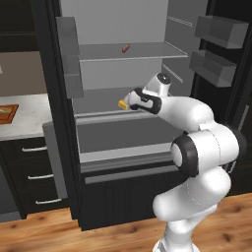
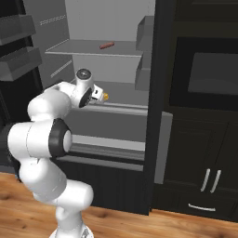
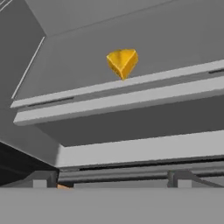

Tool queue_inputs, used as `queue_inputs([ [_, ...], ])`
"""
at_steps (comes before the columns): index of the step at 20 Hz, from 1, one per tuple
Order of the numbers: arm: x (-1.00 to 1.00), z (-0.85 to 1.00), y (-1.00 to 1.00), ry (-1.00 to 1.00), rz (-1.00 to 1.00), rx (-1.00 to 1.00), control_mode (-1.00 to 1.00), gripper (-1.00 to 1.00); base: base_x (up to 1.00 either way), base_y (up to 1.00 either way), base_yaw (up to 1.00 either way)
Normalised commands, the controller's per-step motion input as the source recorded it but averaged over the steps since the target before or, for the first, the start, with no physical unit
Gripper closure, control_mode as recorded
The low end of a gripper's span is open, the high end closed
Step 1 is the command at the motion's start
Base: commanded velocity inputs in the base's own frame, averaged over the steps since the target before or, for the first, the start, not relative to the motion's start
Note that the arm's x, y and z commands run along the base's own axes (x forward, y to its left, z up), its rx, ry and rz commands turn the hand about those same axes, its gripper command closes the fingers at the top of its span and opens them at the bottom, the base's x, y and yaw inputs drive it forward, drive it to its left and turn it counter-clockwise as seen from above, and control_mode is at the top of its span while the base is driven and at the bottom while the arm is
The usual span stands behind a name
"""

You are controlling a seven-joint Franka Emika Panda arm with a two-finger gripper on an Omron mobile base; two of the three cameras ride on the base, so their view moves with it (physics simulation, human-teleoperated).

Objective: Retrieve the sausage and cheese from the fridge and place them on the cutting board on the counter.

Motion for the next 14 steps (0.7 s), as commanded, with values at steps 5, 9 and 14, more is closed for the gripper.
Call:
queue_inputs([
  [5,0.62,0.01,-0.04,0.00,0.14,-0.10,-1.00,-1.00,0.00,0.00,0.00],
  [9,0.57,-0.01,0.02,0.00,0.12,-0.09,-1.00,-1.00,0.00,0.00,0.00],
  [14,0.52,-0.21,0.01,0.00,0.11,-0.15,-1.00,-1.00,0.00,0.00,0.00],
])
